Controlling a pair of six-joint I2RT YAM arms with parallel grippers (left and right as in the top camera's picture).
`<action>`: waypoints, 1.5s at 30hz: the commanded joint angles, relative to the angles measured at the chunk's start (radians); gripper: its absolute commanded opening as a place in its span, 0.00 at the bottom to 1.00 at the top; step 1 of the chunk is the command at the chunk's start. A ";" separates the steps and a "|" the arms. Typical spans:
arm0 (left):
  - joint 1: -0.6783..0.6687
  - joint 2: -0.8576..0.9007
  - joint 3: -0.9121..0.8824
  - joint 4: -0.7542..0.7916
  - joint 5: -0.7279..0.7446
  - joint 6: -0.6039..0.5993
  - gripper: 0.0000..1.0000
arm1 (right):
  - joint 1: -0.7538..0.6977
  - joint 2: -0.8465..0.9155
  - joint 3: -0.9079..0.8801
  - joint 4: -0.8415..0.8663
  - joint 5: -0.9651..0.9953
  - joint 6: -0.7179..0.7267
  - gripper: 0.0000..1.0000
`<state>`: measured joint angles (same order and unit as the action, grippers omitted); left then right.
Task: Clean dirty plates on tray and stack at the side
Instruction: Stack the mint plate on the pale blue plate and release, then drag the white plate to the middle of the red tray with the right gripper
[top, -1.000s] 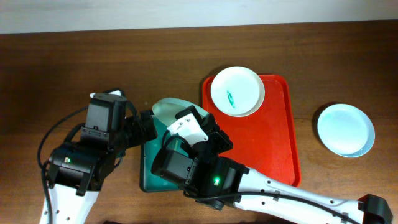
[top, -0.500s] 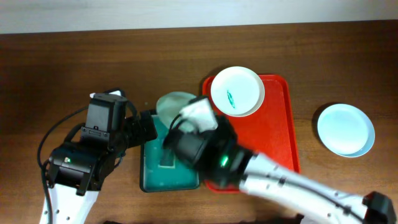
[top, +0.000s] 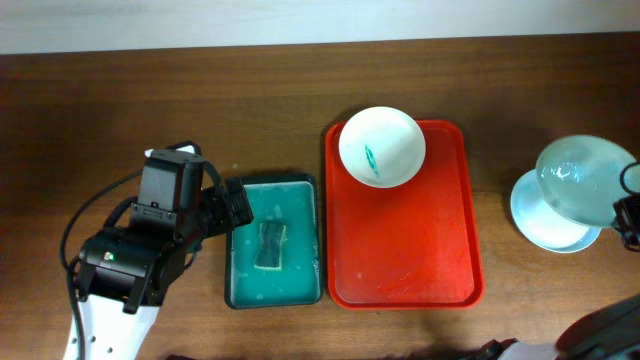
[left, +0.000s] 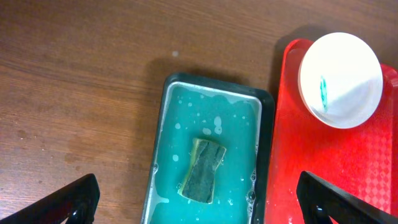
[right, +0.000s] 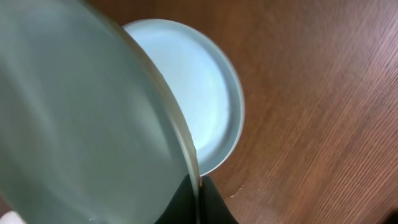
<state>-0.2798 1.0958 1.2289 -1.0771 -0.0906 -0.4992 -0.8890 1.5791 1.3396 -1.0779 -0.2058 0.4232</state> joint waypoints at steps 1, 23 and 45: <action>0.004 0.000 0.011 0.001 -0.007 -0.001 0.99 | -0.052 0.185 -0.007 -0.001 -0.014 0.010 0.04; 0.004 0.000 0.011 0.001 -0.007 -0.001 0.99 | 1.006 0.430 0.018 0.570 0.240 -0.367 0.48; 0.003 0.002 0.011 -0.005 0.107 -0.001 0.99 | 0.895 -0.203 -0.655 0.269 -0.075 0.254 0.09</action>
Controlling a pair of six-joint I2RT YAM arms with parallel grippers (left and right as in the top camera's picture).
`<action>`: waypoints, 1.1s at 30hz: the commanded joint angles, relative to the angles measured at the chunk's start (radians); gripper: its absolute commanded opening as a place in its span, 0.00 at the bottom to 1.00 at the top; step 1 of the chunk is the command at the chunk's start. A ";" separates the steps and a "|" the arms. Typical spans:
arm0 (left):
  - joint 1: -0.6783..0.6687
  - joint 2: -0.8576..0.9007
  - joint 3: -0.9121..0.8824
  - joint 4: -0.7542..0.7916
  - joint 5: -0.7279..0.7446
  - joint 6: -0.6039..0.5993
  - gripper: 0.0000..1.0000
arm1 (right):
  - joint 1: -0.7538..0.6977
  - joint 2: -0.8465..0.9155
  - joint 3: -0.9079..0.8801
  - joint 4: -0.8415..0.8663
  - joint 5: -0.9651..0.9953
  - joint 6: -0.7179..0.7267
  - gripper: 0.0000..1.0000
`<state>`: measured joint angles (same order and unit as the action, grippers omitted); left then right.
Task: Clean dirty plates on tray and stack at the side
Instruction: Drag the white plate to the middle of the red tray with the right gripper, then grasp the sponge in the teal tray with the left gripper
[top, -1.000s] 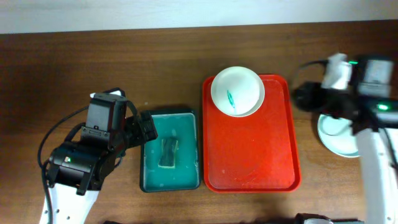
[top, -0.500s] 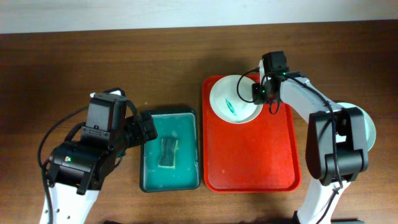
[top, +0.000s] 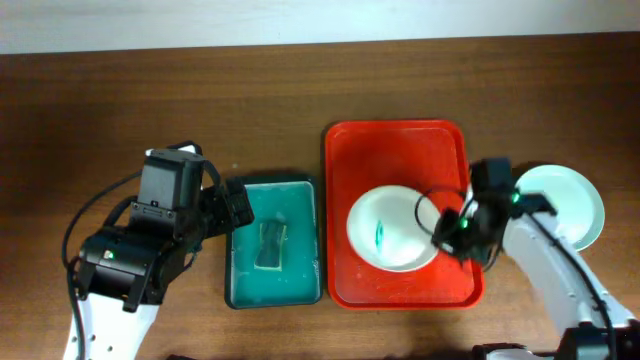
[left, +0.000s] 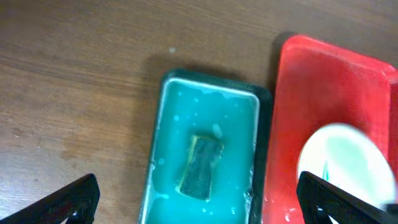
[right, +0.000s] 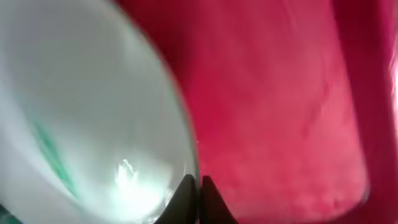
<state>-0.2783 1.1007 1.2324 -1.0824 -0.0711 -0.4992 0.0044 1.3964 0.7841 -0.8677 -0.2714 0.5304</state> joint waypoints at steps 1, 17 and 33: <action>0.002 -0.003 0.007 0.003 0.086 0.000 0.99 | 0.001 -0.021 -0.089 0.069 -0.014 0.069 0.22; -0.184 0.757 -0.187 0.105 0.118 0.051 0.33 | 0.001 -0.179 0.253 -0.240 -0.006 -0.359 0.33; -0.183 0.655 -0.218 0.315 -0.024 0.113 0.00 | 0.001 -0.179 0.253 -0.245 -0.006 -0.359 0.33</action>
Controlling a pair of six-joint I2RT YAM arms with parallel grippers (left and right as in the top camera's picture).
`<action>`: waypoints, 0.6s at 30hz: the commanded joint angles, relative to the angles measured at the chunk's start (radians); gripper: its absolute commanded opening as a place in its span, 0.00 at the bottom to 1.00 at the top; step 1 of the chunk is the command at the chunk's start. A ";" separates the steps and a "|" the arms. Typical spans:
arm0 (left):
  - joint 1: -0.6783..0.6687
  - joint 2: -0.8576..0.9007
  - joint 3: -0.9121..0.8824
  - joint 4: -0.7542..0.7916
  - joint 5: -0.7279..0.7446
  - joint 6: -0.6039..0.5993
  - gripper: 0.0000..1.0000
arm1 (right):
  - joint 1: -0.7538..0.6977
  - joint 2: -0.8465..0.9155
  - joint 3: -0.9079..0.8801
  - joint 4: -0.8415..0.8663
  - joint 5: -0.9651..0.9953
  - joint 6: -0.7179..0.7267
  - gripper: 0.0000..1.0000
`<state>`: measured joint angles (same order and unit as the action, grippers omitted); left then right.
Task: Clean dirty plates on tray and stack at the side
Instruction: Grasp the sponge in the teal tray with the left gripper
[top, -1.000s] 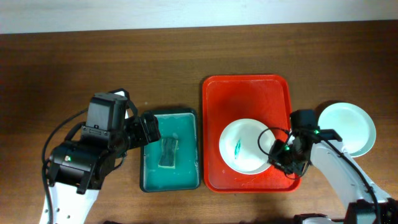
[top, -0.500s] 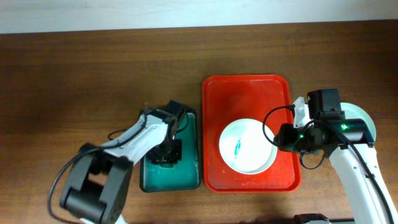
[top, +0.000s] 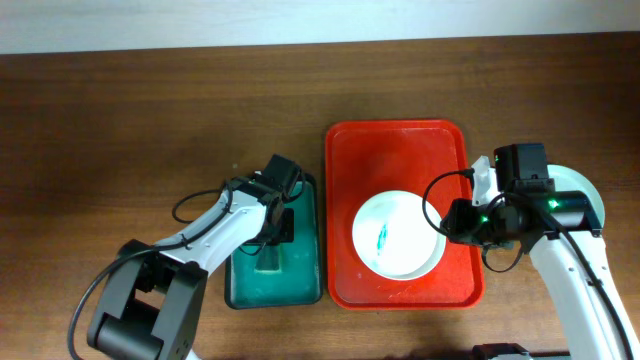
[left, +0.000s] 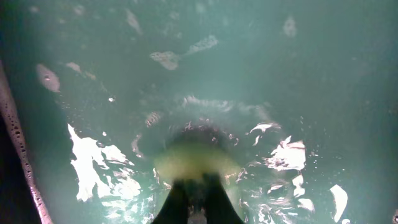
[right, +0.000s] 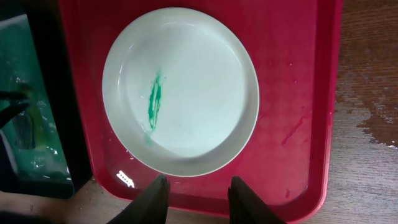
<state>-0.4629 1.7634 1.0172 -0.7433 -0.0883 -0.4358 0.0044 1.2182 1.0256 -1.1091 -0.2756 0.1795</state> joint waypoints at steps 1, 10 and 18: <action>0.001 -0.010 0.042 -0.078 -0.005 0.049 0.08 | 0.001 0.000 0.012 -0.006 -0.002 -0.008 0.34; 0.000 -0.013 0.099 -0.327 0.056 0.029 0.40 | -0.064 0.002 0.012 -0.010 0.127 0.077 0.38; 0.001 -0.014 0.249 -0.384 0.083 0.087 0.00 | -0.111 0.206 -0.033 0.051 0.047 -0.029 0.40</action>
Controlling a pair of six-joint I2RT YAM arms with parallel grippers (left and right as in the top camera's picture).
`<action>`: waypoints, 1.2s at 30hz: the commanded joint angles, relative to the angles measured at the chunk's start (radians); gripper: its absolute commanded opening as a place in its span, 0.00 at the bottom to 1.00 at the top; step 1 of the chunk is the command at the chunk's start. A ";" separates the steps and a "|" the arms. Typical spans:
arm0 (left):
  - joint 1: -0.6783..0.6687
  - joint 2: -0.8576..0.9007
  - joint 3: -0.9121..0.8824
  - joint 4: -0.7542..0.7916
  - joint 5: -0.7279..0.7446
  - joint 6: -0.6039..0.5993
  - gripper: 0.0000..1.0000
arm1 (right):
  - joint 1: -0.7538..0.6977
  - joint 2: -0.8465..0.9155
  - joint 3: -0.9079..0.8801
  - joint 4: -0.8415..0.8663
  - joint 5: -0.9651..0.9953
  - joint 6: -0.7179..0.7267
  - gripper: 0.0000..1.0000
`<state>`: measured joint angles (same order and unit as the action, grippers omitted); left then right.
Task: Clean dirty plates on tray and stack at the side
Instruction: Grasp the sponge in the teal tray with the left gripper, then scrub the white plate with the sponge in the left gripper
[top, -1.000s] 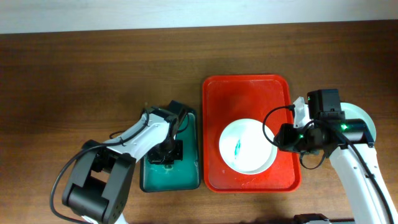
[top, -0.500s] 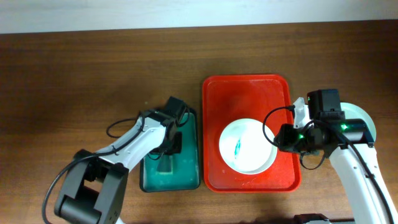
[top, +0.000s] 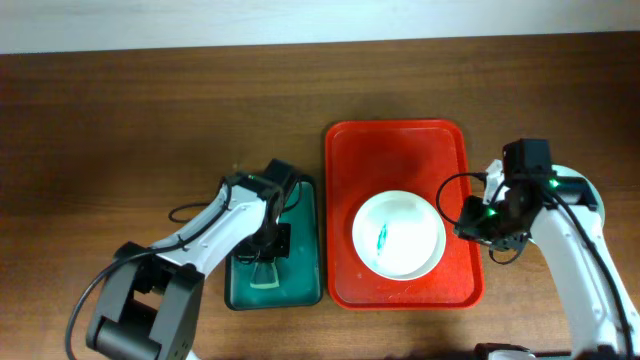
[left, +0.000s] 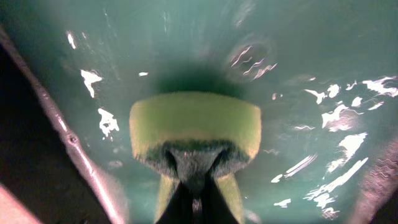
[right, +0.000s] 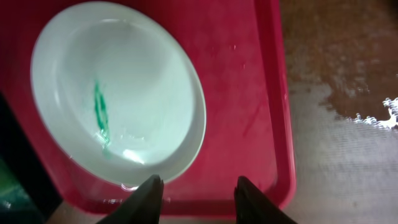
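A white plate with a green smear lies in the near half of the red tray; the right wrist view shows the plate too. My right gripper is open and empty just above the tray's right side, beside the plate. Inside the green basin of soapy water, my left gripper is shut on the yellow-green sponge. Overhead, the left gripper sits at the basin's near half.
A pale clean plate lies on the table right of the tray, mostly hidden by my right arm. A wet patch marks the wood beside the tray. The basin's dark rim runs close to the sponge.
My left gripper, still shut on the sponge, has shifted toward the basin's near end, and the sponge now shows clear of the foam. My open right gripper moved slightly right, toward the tray's edge.
At first my right gripper held a pale plate over another at the far right, the left hung open above the basin, and the smeared plate sat at the tray's far end. Then the right gripper was shut on the smeared plate nearer. Later it stood open, with the left shut on the sponge.
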<state>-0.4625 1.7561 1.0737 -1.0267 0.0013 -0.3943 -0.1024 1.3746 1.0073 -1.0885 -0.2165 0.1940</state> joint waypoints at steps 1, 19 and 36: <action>0.000 -0.006 0.296 -0.174 -0.025 0.057 0.00 | -0.003 0.107 -0.014 0.076 -0.015 -0.084 0.41; -0.344 0.276 0.476 0.268 0.186 -0.054 0.00 | 0.071 0.403 -0.095 0.249 -0.086 -0.032 0.04; -0.337 0.439 0.477 0.393 0.427 -0.055 0.00 | 0.071 0.403 -0.095 0.240 -0.060 -0.033 0.04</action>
<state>-0.7689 2.1551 1.5726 -0.6926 0.1165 -0.4427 -0.0330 1.7607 0.9386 -0.8516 -0.3679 0.1646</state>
